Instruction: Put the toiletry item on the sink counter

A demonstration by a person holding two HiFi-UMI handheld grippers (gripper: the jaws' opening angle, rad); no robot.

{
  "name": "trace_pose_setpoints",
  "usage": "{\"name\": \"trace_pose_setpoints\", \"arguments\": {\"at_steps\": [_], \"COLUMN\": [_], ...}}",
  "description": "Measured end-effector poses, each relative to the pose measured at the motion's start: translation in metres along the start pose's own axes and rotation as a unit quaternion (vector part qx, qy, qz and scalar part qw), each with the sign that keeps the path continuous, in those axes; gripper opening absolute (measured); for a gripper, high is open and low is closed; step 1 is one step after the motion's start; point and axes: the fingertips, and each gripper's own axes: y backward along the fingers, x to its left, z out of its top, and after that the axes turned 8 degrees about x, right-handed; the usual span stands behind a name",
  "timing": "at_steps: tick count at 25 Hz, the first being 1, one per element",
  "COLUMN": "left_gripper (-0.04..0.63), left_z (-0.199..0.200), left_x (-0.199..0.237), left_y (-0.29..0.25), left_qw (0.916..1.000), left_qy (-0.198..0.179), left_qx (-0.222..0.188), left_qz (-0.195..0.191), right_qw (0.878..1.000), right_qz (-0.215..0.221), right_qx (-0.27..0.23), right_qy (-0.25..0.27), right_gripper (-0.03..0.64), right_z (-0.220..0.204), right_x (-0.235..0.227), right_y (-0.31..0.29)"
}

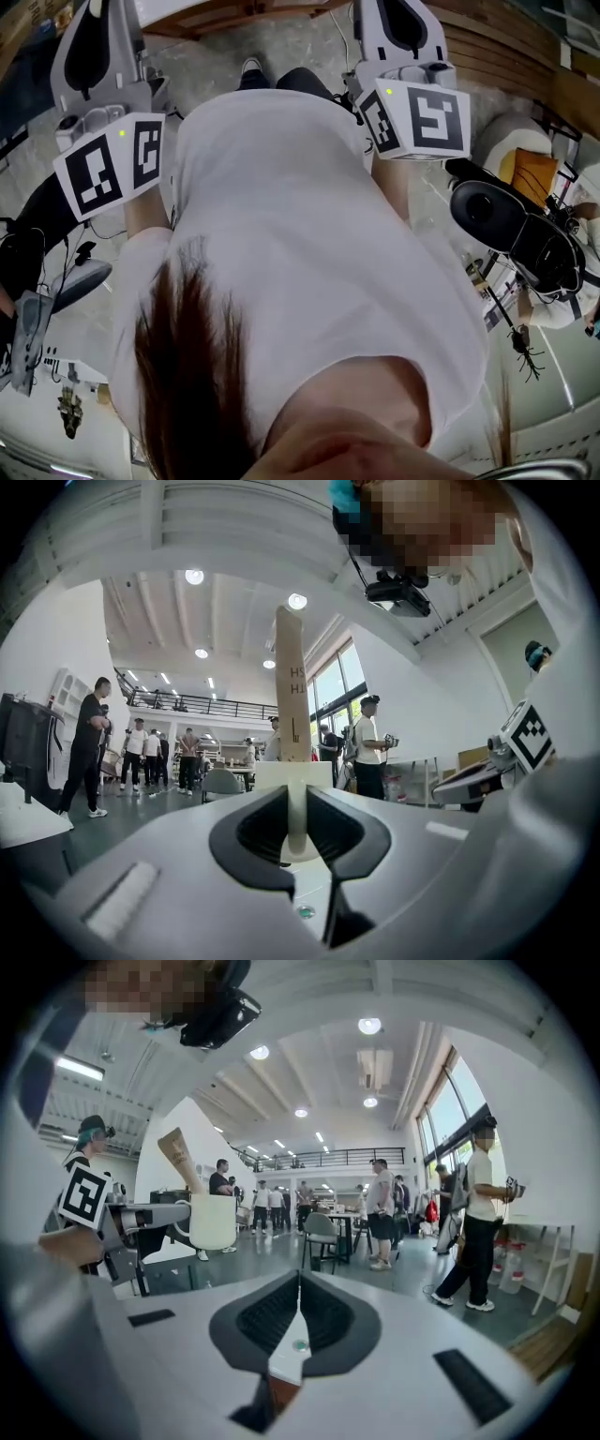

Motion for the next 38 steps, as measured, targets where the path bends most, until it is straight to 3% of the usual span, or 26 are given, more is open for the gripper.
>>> {"name": "trace_pose_setpoints", "arguments": {"at_steps": [10, 15, 25, 29, 34, 38], "left_gripper": [0.046, 0.046, 0.047, 0.046, 0.046, 0.046], "left_z": [0.013, 0.005, 0.003, 0.001, 0.026, 0.014], "left_x": [0.011, 0.015, 0.016, 0.021, 0.019, 0.009], "left_y": [0.006, -0.023, -0.098, -0.103, -0.124, -0.133], "left_qw": [0.9999, 0.9998, 0.9984, 0.9968, 0.9951, 0.9935], "left_qy": [0.001, -0.001, 0.007, 0.015, 0.012, 0.012], "left_qx": [0.009, 0.016, 0.021, 0.011, 0.006, 0.001], "left_qz": [0.006, 0.009, 0.051, 0.078, 0.098, 0.113], "right_qw": [1.000, 1.000, 0.999, 0.999, 0.998, 0.997], "right_qz": [-0.007, 0.001, 0.025, 0.041, 0.059, 0.075], "right_qx": [0.008, 0.017, 0.025, 0.023, 0.016, 0.017], "right_qy": [-0.010, -0.016, -0.017, -0.004, 0.001, 0.013], "right_gripper": [0.011, 0.011, 0.011, 0.011, 0.011, 0.011], "right_z": [0.009, 0.000, 0.001, 0.000, 0.028, 0.017], "right_x": [0.000, -0.016, -0.083, -0.094, -0.117, -0.128], "right_y": [0.005, -0.026, -0.087, -0.101, -0.116, -0.129]}}
